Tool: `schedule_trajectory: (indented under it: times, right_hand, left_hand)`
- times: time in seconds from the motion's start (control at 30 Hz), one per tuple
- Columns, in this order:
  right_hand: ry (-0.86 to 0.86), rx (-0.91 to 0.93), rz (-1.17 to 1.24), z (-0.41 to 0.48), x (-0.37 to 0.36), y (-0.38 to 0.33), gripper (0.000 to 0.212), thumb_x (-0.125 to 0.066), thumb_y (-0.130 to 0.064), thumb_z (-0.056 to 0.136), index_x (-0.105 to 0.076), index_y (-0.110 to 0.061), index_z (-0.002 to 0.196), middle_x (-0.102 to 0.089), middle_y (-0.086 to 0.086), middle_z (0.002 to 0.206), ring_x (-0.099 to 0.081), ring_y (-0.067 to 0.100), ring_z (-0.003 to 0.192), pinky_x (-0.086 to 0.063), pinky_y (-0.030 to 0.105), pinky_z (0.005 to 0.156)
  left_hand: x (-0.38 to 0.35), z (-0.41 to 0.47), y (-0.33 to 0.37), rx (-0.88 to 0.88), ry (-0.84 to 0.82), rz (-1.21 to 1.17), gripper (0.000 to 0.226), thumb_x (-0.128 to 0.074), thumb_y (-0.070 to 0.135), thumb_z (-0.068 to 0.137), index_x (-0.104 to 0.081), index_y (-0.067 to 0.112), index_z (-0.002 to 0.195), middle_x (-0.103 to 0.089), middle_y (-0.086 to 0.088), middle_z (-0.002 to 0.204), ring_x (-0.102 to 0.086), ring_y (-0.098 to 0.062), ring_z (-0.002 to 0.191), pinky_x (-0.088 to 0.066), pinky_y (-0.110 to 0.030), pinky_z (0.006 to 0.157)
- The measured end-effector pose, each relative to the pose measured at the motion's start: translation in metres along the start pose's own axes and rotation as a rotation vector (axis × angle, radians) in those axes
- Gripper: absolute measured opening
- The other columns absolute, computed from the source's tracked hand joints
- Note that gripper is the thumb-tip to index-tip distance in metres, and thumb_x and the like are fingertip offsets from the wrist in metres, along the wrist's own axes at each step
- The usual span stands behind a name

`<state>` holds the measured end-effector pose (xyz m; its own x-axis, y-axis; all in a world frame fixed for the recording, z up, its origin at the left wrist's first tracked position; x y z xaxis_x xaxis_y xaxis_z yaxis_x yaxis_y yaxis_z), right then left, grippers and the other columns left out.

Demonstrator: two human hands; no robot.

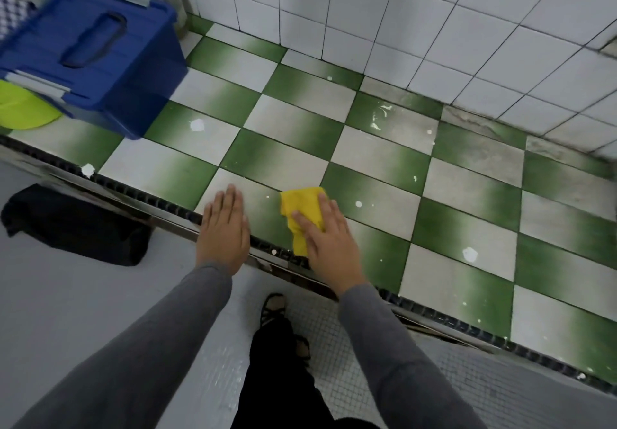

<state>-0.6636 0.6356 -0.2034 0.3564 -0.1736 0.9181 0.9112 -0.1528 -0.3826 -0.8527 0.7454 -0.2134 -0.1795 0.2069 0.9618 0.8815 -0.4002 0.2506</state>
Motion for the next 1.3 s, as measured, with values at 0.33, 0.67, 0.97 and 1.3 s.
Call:
schedule_trajectory:
  times: [0.33,0.67,0.97,1.3]
  right_hand:
    - [0.061,-0.423,0.016,0.014,0.022,0.047,0.045,-0.053,-0.022,0.101,-0.053,-0.028,0.145,-0.016,0.022,0.164,-0.015,0.052,0.148,-0.023,0.06,0.119]
    - [0.009,-0.363,0.081,-0.003,0.028,0.052,0.045,-0.043,-0.033,0.106,-0.04,-0.041,0.151,-0.014,0.013,0.166,-0.015,0.04,0.151,-0.02,0.047,0.12]
    - [-0.012,-0.527,0.216,0.0,0.04,0.04,0.069,-0.039,0.007,0.098,-0.035,-0.032,0.154,-0.007,0.005,0.168,-0.028,0.033,0.148,-0.04,0.04,0.111]
    - [0.129,-0.75,0.583,-0.002,0.089,0.033,0.042,-0.057,-0.005,0.098,-0.06,-0.016,0.138,-0.062,0.013,0.133,-0.058,0.031,0.119,-0.039,0.024,0.101]
  left_hand:
    - [-0.007,0.006,0.025,-0.143,-0.066,0.056,0.068,0.008,0.04,0.093,0.003,0.013,0.155,0.007,-0.004,0.164,0.01,-0.018,0.151,0.008,-0.036,0.122]
    - [-0.002,0.009,0.029,-0.148,-0.098,0.083,0.07,0.004,0.04,0.093,-0.004,0.01,0.156,0.003,-0.003,0.164,0.002,-0.021,0.153,0.003,-0.038,0.123]
    - [0.002,0.01,0.038,-0.103,-0.152,0.174,0.057,-0.006,0.03,0.103,0.007,0.011,0.156,0.014,-0.005,0.164,0.009,-0.022,0.153,0.007,-0.037,0.123]
    - [0.029,0.018,0.045,-0.142,-0.29,0.305,0.059,-0.02,0.033,0.106,-0.002,0.012,0.159,0.003,-0.007,0.167,-0.002,-0.023,0.154,-0.001,-0.039,0.124]
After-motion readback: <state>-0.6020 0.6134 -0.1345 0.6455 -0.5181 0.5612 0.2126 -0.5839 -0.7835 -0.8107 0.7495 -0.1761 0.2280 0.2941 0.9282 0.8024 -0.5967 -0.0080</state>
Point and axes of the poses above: each hand's wrist, its own z-axis towards the middle knuckle, its own x-axis out of the back of the hand, y = z × x, the point moved 3 cm from there along z, towards the middle knuckle
